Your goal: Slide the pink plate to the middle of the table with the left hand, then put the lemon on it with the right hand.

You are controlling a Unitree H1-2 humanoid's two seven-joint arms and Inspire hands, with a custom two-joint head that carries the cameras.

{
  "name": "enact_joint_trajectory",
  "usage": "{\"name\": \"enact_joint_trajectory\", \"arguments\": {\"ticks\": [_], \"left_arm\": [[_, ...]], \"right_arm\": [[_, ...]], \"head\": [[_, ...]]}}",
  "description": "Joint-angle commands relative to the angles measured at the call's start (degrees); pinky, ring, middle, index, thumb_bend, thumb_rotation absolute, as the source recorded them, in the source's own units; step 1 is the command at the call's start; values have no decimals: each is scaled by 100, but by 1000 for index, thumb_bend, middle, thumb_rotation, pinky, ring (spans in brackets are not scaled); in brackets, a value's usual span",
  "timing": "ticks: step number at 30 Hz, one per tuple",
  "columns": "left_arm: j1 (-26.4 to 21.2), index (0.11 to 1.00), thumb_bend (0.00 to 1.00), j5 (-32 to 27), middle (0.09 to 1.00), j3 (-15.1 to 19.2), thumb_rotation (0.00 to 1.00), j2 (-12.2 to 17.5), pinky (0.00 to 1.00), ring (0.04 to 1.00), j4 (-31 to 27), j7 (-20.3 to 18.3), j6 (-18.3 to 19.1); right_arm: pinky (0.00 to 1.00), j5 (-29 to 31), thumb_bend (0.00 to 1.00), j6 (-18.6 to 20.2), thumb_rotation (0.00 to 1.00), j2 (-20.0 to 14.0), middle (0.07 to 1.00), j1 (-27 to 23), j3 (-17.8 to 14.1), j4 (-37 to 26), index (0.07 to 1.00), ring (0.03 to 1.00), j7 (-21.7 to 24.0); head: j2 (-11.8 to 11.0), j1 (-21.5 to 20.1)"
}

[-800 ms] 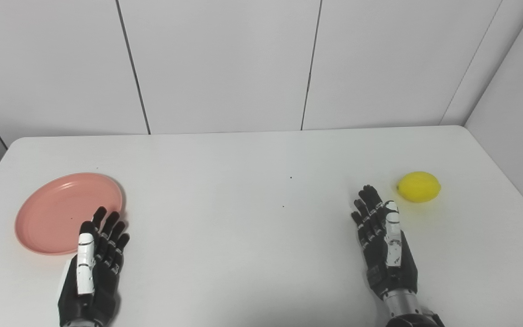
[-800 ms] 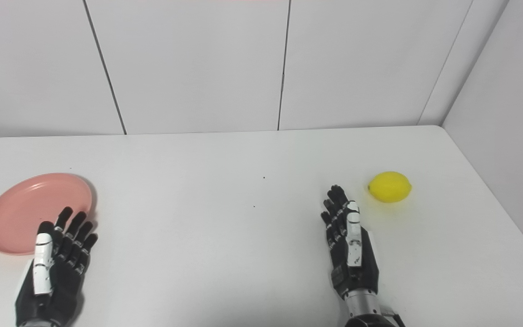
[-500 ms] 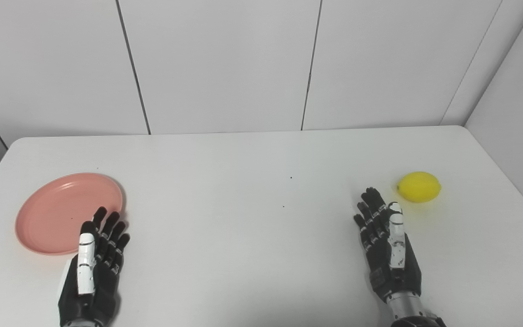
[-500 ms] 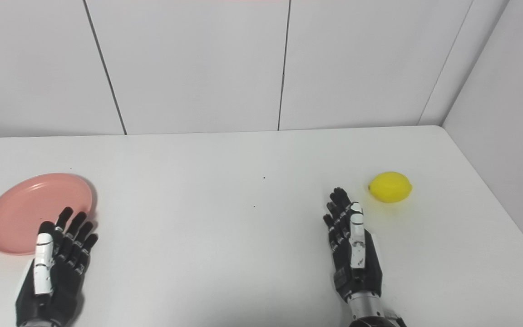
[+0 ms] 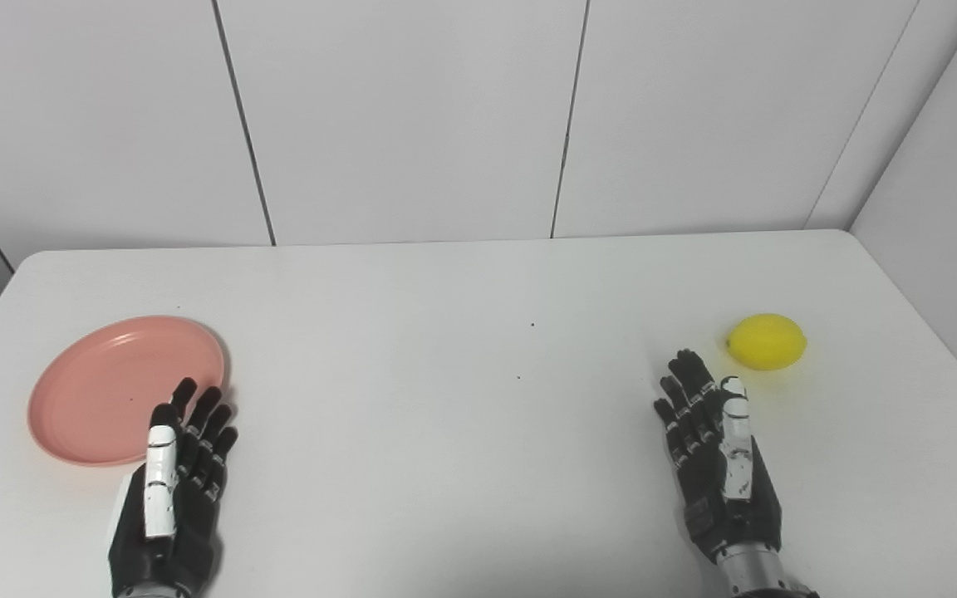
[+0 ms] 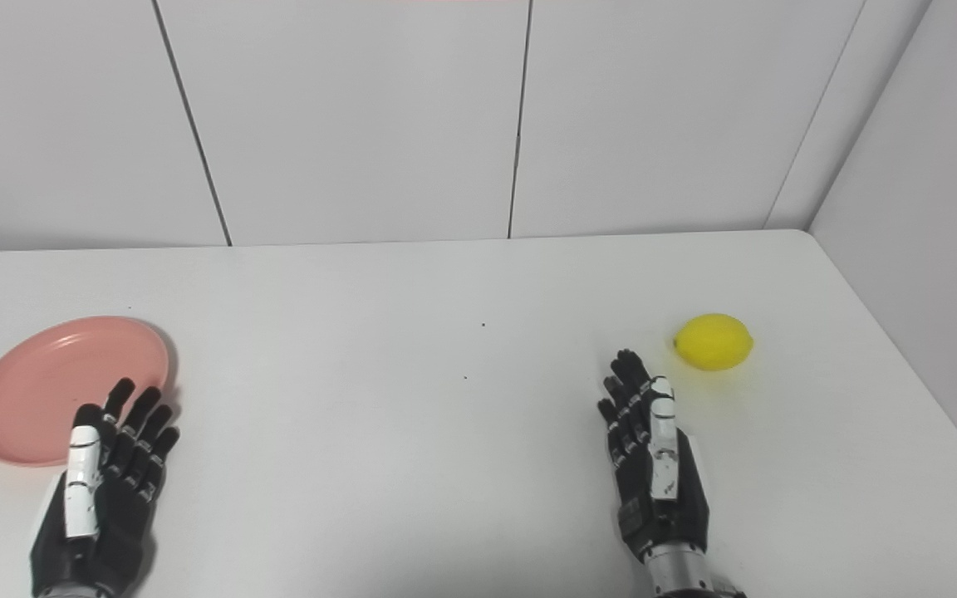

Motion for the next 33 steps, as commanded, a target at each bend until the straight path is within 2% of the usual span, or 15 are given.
{"name": "enact_joint_trajectory", "arguments": {"ticks": [1, 4, 9, 19, 23, 26, 33], "left_arm": [[100, 936, 597, 108, 942, -123, 833, -30, 1000, 952, -88, -28, -266], [147, 930, 599, 300, 936, -260, 833, -64, 1000, 945, -61, 18, -408], [170, 909, 602, 427, 921, -385, 800, -181, 980, 930, 28, 91, -564], [116, 893, 610, 676, 905, -595, 778, -373, 941, 907, 472, 280, -1047], [123, 889, 615, 740, 903, -666, 776, -426, 939, 906, 599, 313, -1204], [135, 887, 622, 778, 900, -693, 769, -455, 933, 903, 696, 322, -1319], [167, 886, 648, 755, 893, -681, 739, -457, 925, 896, 812, 339, -1541]], "right_arm": [[1000, 75, 730, 140, 909, -112, 953, 18, -82, 39, 911, 984, 47], [1000, 191, 730, 113, 915, -205, 954, 6, -166, 124, 917, 981, 118], [1000, 362, 731, 134, 895, -323, 964, -24, -275, 235, 915, 984, 188], [1000, 456, 711, -209, 919, -527, 971, -140, -450, 816, 929, 990, 595], [1000, 514, 723, -289, 908, -599, 984, -168, -519, 1003, 940, 1000, 767], [1000, 555, 694, -368, 936, -653, 999, -188, -548, 1149, 975, 1000, 938], [1000, 564, 685, -364, 943, -633, 1000, -154, -532, 1186, 978, 1000, 982]], "head": [[-6, 34], [-72, 345], [-168, 568], [-605, 1156], [-734, 1307], [-842, 1396], [-1002, 1432]]}}
